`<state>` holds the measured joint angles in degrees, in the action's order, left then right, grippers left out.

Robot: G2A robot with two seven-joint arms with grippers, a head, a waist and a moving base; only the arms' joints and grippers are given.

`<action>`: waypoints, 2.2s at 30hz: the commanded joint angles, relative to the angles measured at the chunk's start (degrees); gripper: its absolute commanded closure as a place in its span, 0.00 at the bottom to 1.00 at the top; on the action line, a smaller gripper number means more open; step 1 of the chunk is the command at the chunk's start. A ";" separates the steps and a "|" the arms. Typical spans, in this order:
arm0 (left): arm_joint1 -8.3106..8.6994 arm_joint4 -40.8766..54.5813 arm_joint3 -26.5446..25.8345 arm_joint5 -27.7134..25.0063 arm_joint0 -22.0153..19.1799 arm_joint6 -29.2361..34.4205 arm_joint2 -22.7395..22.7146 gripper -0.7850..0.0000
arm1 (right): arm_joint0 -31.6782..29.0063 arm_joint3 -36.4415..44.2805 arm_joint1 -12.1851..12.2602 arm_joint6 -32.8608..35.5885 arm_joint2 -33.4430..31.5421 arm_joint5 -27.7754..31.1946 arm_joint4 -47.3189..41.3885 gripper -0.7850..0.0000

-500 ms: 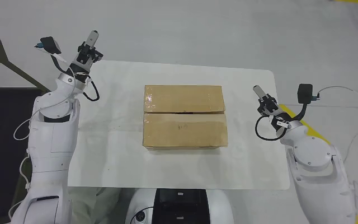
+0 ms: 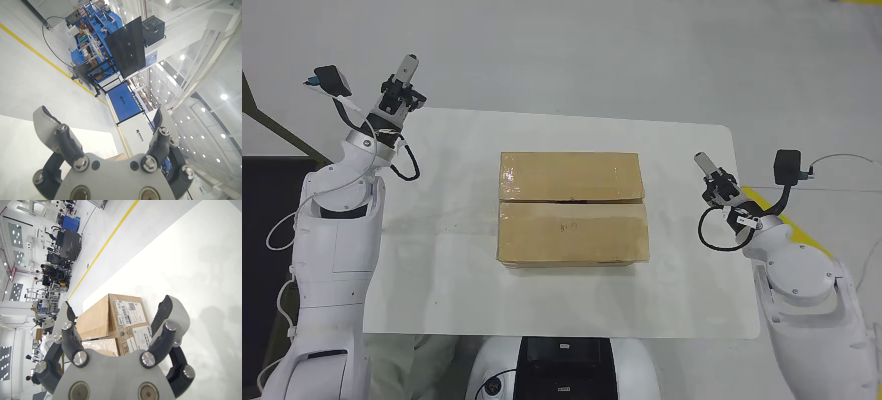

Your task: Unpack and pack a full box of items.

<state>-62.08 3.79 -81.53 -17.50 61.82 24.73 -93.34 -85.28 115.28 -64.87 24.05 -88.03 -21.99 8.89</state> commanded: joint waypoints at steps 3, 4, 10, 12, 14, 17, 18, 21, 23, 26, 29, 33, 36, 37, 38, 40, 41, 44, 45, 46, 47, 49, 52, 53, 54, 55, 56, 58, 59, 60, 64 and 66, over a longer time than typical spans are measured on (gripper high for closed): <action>0.00 0.00 0.00 0.00 0.00 0.00 0.00 0.00 | 0.00 0.00 0.00 0.00 0.00 0.00 0.00 0.00; 0.00 0.00 0.00 0.00 0.00 0.00 0.00 0.00 | 0.00 0.00 0.00 0.00 0.00 0.00 0.00 0.00; 0.00 0.00 0.00 0.00 -0.01 0.00 0.00 0.00 | 0.00 -2.61 -0.47 2.35 0.72 1.82 -8.63 0.00; 0.00 0.00 0.00 0.00 -0.01 0.00 0.00 0.00 | 0.29 -3.62 -0.57 3.92 0.77 2.75 -11.67 0.00; 0.00 0.00 0.00 0.00 -0.01 0.00 0.00 0.00 | 0.55 -4.72 -0.69 5.52 0.78 4.17 -15.23 0.00; 0.00 0.00 0.00 0.00 -0.01 0.00 0.00 0.00 | 0.70 -6.23 -0.73 7.83 0.92 6.20 -18.33 0.00; 0.00 0.00 0.00 0.00 -0.01 0.00 0.00 0.00 | 0.70 -6.68 -0.73 8.53 0.92 6.90 -19.23 0.00; 0.00 0.00 0.00 0.00 -0.01 0.00 0.00 0.00 | 0.43 -8.34 -0.86 10.80 0.71 9.87 -24.10 0.00; 0.00 0.00 0.00 0.00 -0.01 0.00 0.00 0.00 | 0.12 -9.03 -0.83 12.09 0.53 11.65 -25.38 0.00; 0.00 0.00 0.00 0.00 -0.01 0.00 0.00 0.00 | -0.31 -10.07 -0.80 14.32 0.41 14.33 -27.68 0.00; 0.00 0.00 0.00 0.00 -0.01 0.00 0.00 0.00 | -0.59 -10.80 -0.71 16.67 0.57 16.77 -28.60 0.00; 0.00 0.00 0.00 0.00 -0.01 0.00 0.00 0.00 | -0.80 -11.17 -0.57 19.49 1.02 19.78 -28.88 0.00; 0.00 0.00 0.00 0.00 -0.01 0.00 0.00 0.00 | -0.78 -11.48 -0.46 20.81 1.64 21.24 -27.88 0.00; 0.00 0.00 0.00 0.00 -0.01 0.00 0.00 0.00 | -0.75 -11.56 -0.44 21.01 1.93 21.63 -27.49 0.00; 0.00 0.00 0.00 0.00 -0.01 0.00 0.00 0.00 | -0.70 -11.63 -0.42 21.05 2.17 22.02 -27.06 0.00; 0.00 0.00 0.00 0.00 -0.01 0.00 0.00 0.00 | -0.59 -11.82 -0.37 20.98 2.48 22.64 -26.14 0.00; 0.00 0.00 0.00 0.00 -0.01 0.00 0.00 0.00 | -0.51 -11.99 -0.35 20.86 2.69 23.00 -25.70 0.00; 0.00 0.00 0.00 0.00 -0.01 0.00 0.00 0.00 | -0.36 -12.24 -0.29 20.65 3.07 23.49 -24.88 0.00; 0.00 0.00 0.00 0.00 -0.01 0.00 0.00 0.00 | -0.33 -12.33 -0.26 20.62 3.17 23.61 -24.65 0.00; 0.00 0.00 0.00 0.00 -0.01 0.00 0.00 0.00 | -0.28 -12.42 -0.23 20.67 3.30 23.72 -24.28 0.00; 0.00 0.00 0.00 0.00 -0.01 0.00 0.00 0.00 | -0.23 -12.51 -0.19 20.69 3.43 23.81 -23.79 0.00; 0.00 0.00 0.00 0.00 -0.01 0.00 0.00 0.00 | -0.14 -12.74 -0.17 20.43 3.71 23.94 -23.50 0.00; 0.00 0.00 0.00 0.00 -0.01 0.00 0.00 0.00 | 0.00 -13.05 -0.15 19.88 3.99 24.24 -23.23 0.00; 0.00 0.00 0.00 0.00 -0.01 0.00 0.00 0.00 | 0.03 -13.08 -0.14 19.67 4.05 24.35 -23.08 0.00; 0.00 0.00 0.00 0.00 -0.01 0.00 0.00 0.00 | 0.02 -13.11 -0.12 19.34 4.07 24.45 -22.89 0.00; 0.00 0.00 0.00 0.00 -0.01 0.00 0.00 0.00 | -0.02 -13.07 -0.12 18.79 4.06 24.61 -22.73 0.00; 0.00 0.00 0.00 0.00 -0.01 0.00 0.00 0.00 | -0.10 -12.99 -0.12 18.25 4.02 24.83 -22.64 0.00; 0.00 0.00 0.00 0.00 -0.01 0.00 0.00 0.00 | -0.31 -12.67 -0.10 17.46 3.86 25.20 -22.51 0.00; 0.00 0.00 0.00 0.00 -0.01 0.00 0.00 0.00 | -0.42 -12.53 -0.08 17.29 3.83 25.23 -22.46 0.00; 0.00 0.00 0.00 0.00 -0.01 0.00 0.00 0.00 | -0.49 -12.43 -0.07 17.23 3.82 25.21 -22.45 0.00; 0.00 0.00 0.00 0.00 -0.01 0.00 0.00 0.00 | -0.44 -12.36 0.00 17.83 4.32 25.04 -22.36 0.00; 0.00 0.00 0.00 0.00 -0.01 0.00 0.00 0.00 | -0.37 -12.27 -0.02 18.04 4.82 25.08 -22.77 0.00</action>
<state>-62.08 3.79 -81.53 -17.50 61.82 24.73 -93.34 -85.69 102.94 -64.87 42.02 -83.44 3.04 -13.61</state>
